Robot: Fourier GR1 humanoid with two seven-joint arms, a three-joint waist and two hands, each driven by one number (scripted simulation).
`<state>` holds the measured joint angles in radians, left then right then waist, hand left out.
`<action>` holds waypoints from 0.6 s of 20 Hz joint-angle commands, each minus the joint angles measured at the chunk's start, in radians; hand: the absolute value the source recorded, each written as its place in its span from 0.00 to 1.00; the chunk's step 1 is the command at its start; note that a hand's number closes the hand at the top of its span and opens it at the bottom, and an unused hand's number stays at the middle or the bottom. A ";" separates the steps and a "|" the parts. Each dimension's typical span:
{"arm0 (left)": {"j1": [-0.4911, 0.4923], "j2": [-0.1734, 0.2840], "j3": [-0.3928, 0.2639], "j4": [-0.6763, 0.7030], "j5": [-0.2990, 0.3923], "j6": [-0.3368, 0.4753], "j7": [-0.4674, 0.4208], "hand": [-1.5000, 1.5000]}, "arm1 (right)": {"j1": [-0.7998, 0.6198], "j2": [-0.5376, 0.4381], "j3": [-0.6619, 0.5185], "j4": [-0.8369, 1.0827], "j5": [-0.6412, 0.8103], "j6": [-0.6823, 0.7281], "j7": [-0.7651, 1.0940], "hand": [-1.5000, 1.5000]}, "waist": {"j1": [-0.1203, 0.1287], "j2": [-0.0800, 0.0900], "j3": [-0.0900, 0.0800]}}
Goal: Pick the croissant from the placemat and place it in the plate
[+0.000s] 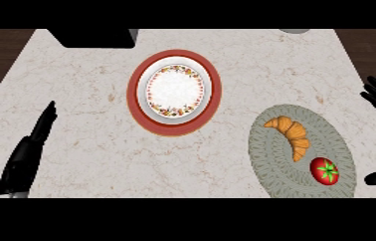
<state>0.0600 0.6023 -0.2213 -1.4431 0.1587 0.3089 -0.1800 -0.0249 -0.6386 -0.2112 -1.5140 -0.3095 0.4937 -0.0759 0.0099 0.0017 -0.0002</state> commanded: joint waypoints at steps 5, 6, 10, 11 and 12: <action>-0.022 -0.045 0.017 0.058 -0.038 -0.018 -0.015 0.50 | -0.158 -0.054 0.118 0.128 0.151 0.083 0.098 0.00 | 0.001 0.002 0.000; 0.003 -0.067 -0.031 -0.040 -0.069 0.026 0.041 0.50 | -0.213 -0.068 0.133 0.163 0.160 0.099 0.119 0.00 | 0.011 0.002 0.001; 0.036 -0.038 0.025 -0.062 -0.050 -0.024 0.043 0.50 | -0.222 -0.051 0.175 0.198 0.243 0.131 0.115 0.00 | 0.005 0.000 0.001; -0.018 -0.094 -0.003 -0.007 -0.099 0.023 0.034 0.50 | -0.233 -0.007 0.220 0.189 0.285 0.107 0.109 0.00 | 0.000 0.001 0.000; 0.026 -0.054 0.020 -0.030 -0.070 -0.019 0.015 0.50 | -0.271 -0.048 0.220 0.253 0.305 0.151 0.095 0.00 | 0.010 0.002 0.001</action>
<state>0.0700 0.5594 -0.2033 -1.4722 0.1076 0.2940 -0.1503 -0.2246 -0.6741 -0.0411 -1.3518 -0.0875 0.5967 0.0340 0.0140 0.0021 0.0003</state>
